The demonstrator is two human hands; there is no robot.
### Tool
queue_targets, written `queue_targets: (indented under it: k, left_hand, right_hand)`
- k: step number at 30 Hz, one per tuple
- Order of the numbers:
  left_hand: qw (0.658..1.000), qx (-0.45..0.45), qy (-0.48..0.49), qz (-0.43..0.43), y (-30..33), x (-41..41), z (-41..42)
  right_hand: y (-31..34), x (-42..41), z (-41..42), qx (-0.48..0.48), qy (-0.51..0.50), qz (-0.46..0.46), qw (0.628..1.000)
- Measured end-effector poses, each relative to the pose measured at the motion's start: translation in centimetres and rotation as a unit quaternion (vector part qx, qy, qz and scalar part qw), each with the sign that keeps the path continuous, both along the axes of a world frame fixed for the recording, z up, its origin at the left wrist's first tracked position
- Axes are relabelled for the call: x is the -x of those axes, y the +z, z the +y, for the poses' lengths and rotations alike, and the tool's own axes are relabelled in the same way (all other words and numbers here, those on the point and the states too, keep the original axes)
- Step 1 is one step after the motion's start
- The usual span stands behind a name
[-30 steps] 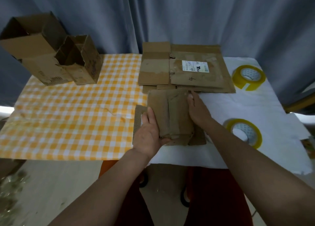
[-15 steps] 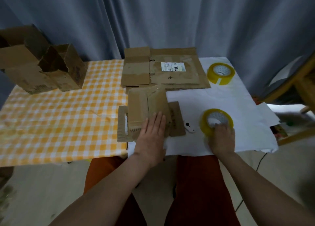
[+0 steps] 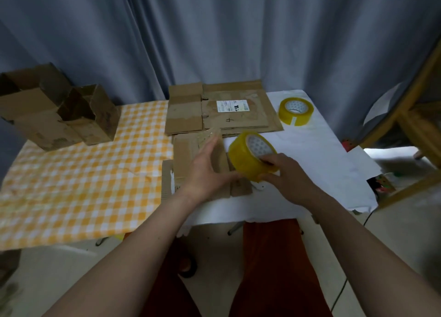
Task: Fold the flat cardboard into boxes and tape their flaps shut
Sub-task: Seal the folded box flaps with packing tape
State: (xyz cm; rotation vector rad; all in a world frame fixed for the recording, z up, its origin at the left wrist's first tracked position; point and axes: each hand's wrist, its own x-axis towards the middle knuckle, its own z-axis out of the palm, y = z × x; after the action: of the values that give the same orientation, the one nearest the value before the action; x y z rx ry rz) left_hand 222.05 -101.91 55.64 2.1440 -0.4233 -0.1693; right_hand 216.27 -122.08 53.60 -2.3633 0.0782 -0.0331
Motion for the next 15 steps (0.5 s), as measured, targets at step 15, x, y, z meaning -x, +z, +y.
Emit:
queue_targets:
  k: [15]
  left_hand:
    - [0.966, 0.119, 0.176, -0.146, 0.3, 2.0, 3.5]
  right_hand:
    - [5.2, 0.1, 6.4, 0.041, 0.083, 0.001, 0.996]
